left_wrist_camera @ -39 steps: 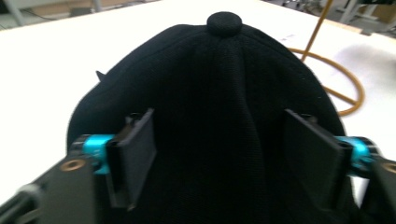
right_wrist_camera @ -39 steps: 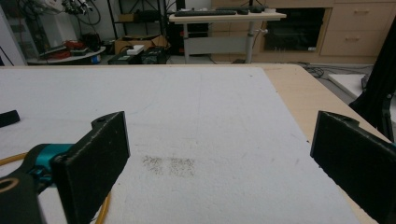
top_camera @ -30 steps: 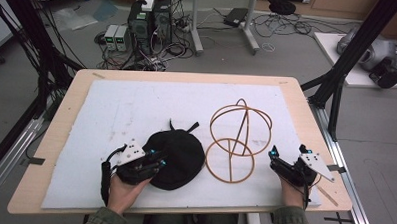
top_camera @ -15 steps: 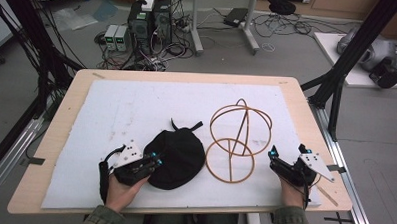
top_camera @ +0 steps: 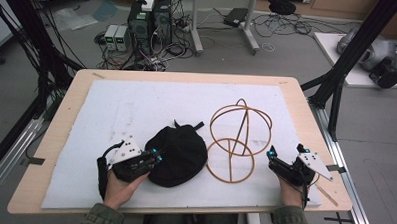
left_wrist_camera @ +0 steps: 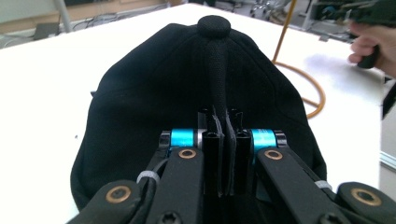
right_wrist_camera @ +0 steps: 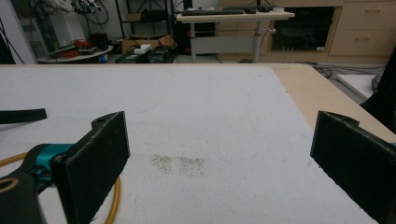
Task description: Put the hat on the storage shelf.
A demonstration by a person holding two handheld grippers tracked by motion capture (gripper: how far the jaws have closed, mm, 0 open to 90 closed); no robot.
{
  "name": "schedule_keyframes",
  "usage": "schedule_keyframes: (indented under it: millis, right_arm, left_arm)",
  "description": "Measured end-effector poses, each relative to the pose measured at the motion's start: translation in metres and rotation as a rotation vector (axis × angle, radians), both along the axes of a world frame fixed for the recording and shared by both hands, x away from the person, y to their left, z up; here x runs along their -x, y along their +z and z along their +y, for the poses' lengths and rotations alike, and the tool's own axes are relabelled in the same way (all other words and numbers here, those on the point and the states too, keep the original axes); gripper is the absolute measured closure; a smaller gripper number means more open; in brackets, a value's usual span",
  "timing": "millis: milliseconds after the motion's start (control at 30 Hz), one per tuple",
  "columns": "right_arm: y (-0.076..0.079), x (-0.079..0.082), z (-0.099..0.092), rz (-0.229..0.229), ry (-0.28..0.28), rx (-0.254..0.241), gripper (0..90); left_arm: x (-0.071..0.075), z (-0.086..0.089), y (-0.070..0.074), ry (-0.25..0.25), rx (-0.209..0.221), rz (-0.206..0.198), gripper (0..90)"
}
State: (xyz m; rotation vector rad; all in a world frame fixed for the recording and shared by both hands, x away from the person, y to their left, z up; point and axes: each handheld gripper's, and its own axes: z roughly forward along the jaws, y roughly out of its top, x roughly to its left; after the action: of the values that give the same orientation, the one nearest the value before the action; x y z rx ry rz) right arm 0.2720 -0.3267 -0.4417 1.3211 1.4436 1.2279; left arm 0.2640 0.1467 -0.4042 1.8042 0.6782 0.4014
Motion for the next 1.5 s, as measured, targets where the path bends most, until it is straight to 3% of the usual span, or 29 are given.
schedule_keyframes:
  millis: [167, 367, 733, 967, 1267, 1500]
  right_arm:
    - [0.0, 0.0, -0.001, 0.003, -0.001, -0.008, 3.6]
    - [0.001, 0.002, -0.003, -0.002, -0.008, -0.016, 3.6]
    - [0.001, 0.002, -0.001, -0.006, 0.0, -0.019, 3.6]
    - [0.001, 0.002, -0.001, -0.007, 0.001, -0.01, 3.6]
    - [0.0, 0.002, 0.002, -0.003, 0.004, -0.007, 3.6]
    - [-0.001, 0.0, 0.004, 0.005, 0.021, 0.006, 3.6]
  left_arm:
    - [-0.001, 0.004, 0.014, 0.018, 0.026, -0.034, 87.0]
    - [-0.002, 0.015, 0.032, 0.045, 0.095, -0.075, 87.0]
    - [-0.008, 0.026, 0.065, 0.052, 0.122, -0.144, 87.0]
    - [-0.016, 0.035, 0.077, 0.009, 0.241, -0.154, 87.0]
    - [-0.029, 0.042, 0.095, -0.022, 0.32, -0.197, 87.0]
    - [-0.036, 0.037, 0.097, -0.045, 0.382, -0.211, 87.0]
